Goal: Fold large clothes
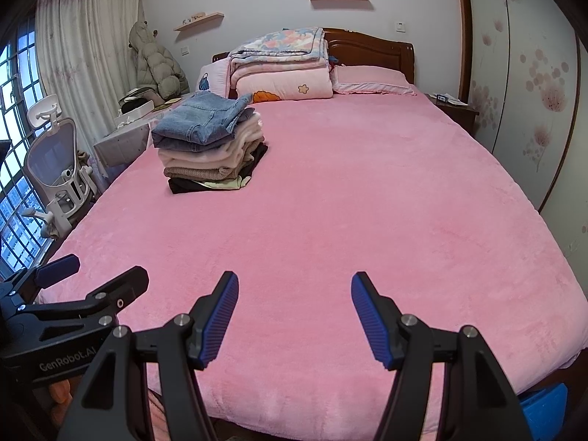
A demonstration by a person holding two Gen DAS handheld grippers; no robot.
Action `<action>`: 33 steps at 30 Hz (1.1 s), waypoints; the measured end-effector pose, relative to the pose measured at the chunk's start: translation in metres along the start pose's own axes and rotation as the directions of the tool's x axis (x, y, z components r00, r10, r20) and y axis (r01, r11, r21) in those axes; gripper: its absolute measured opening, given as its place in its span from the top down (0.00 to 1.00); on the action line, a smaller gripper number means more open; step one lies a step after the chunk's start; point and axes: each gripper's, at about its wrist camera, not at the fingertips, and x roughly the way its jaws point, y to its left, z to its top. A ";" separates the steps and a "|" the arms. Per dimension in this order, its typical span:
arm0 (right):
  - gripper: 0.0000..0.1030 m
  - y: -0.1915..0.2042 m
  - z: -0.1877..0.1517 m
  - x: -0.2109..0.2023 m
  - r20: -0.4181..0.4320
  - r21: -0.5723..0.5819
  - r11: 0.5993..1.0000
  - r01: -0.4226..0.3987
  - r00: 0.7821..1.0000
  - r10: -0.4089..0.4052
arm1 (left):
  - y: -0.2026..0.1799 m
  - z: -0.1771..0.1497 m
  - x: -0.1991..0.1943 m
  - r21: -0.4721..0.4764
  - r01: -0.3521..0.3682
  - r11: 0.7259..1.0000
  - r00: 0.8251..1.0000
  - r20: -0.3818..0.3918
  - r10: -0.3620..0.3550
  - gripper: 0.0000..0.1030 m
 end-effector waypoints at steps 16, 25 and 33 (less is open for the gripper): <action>0.38 -0.006 -0.001 0.001 0.001 0.005 1.000 0.006 1.000 -0.006 | -0.002 -0.002 0.000 0.002 0.006 1.000 1.000 -0.008 -0.006 0.00; 0.38 -0.009 0.000 0.000 0.001 0.006 1.000 0.008 1.000 -0.008 | -0.005 -0.005 -0.004 0.007 0.006 1.000 1.000 0.004 -0.006 0.00; 0.38 -0.007 -0.001 -0.001 0.001 0.004 1.000 0.008 1.000 -0.008 | -0.005 -0.005 -0.003 0.008 0.007 1.000 1.000 0.001 -0.007 0.00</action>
